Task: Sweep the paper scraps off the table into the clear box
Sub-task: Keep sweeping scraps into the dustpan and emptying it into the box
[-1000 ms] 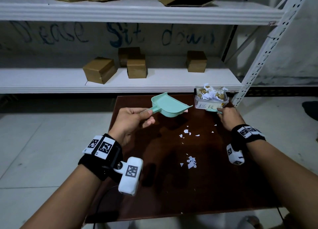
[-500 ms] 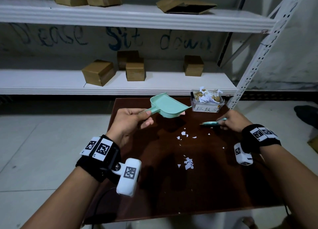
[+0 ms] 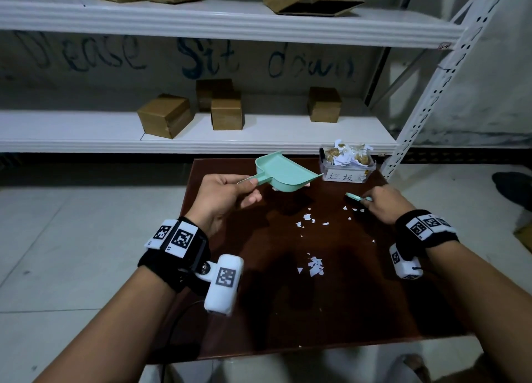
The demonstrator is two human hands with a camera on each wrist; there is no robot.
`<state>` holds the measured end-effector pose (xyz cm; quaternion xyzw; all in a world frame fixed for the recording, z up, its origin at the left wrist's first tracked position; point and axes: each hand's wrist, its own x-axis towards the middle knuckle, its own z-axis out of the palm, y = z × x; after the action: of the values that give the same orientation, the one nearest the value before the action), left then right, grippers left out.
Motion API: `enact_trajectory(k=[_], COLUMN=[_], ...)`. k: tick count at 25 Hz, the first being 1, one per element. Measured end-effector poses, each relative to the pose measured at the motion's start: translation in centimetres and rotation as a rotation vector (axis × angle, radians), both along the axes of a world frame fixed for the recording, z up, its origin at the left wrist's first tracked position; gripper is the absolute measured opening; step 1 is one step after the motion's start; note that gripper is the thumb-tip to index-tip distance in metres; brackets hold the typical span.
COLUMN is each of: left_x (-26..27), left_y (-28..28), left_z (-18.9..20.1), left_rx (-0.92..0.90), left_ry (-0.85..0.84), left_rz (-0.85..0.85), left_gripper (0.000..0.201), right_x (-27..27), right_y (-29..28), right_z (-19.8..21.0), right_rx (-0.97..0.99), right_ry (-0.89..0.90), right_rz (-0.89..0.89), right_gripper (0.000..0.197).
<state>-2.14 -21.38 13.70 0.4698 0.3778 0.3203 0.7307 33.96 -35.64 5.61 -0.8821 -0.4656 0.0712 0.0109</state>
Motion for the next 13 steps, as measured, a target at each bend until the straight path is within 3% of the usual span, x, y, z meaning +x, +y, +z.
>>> enact_trajectory(k=[8, 13], left_x=[0.2, -0.5], left_y=[-0.2, -0.2], left_z=[0.0, 0.3], left_rx=[0.0, -0.009], left_ry=[0.03, 0.037], left_rz=[-0.022, -0.016], left_gripper=[0.017, 0.019], right_x=[-4.9, 0.5], right_y=[-0.8, -3.8], right_z=[2.8, 5.3], right_rx=[0.18, 0.37], right_ry=[0.157, -0.034], right_rz=[0.174, -0.091], right_gripper=[0.033, 0.037])
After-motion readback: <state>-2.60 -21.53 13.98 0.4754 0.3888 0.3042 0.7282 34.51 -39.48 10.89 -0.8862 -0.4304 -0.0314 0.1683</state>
